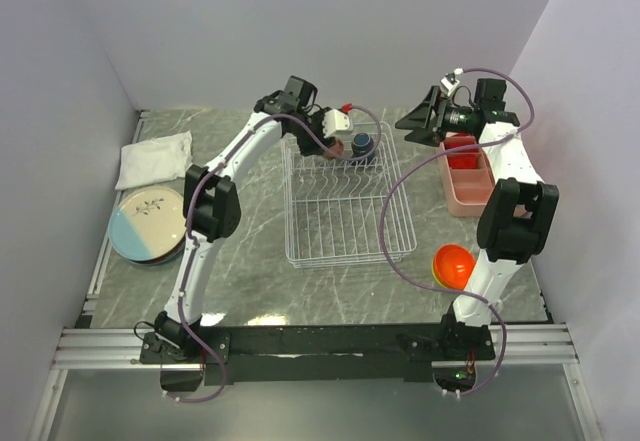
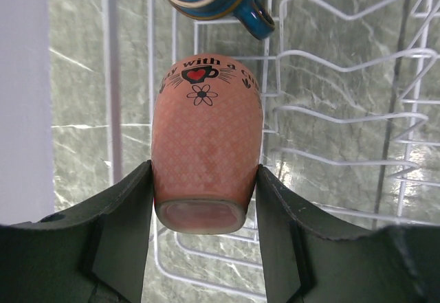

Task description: Load the mixed dishes into the dish rack

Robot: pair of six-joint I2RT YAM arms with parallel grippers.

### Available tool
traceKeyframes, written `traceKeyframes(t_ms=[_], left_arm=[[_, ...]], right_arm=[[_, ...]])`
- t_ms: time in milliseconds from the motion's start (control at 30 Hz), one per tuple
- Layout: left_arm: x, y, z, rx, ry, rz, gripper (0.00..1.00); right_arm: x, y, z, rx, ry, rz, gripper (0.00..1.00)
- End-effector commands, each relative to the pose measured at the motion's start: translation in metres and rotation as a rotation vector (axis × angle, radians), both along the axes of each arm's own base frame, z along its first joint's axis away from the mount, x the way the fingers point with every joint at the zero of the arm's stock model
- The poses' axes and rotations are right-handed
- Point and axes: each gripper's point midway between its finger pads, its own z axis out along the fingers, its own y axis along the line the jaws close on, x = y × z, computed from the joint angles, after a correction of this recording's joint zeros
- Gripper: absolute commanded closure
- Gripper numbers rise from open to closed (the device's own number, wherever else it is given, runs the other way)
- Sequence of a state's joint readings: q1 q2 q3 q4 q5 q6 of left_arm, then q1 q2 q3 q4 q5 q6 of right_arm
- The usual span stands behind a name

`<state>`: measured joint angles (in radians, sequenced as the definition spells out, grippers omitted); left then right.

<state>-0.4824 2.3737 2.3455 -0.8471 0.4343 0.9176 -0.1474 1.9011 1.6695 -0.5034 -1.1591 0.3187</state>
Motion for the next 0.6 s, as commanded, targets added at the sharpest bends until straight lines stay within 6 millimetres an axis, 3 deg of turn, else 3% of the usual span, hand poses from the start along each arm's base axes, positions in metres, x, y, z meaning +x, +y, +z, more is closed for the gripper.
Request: traceKeyframes(t_ms=[0,167,333,567], left_arm=[[0.012,-0.014,0.035,-0.002,-0.142,-0.033,0.99],[0.016,-0.014,0.011,0.061,-0.146,-0.037,0.99],[0.02,-0.019,0.001,0.105,-0.183,-0.054,0.99],[0.026,-0.02,-0.01,0.168,-0.241,-0.091,0.89]], right_arm=[[-0.002,-0.003,0.028,-0.028,-0.095,0.001,0.0],[0.0,-0.004,0.029,-0.027,-0.087,-0.009,0.0],[0.0,-0.003,0.027,-0.008,-0.07,-0.014,0.0],[0.002,-0.002,0.029,0.004,-0.072,-0.02,0.0]])
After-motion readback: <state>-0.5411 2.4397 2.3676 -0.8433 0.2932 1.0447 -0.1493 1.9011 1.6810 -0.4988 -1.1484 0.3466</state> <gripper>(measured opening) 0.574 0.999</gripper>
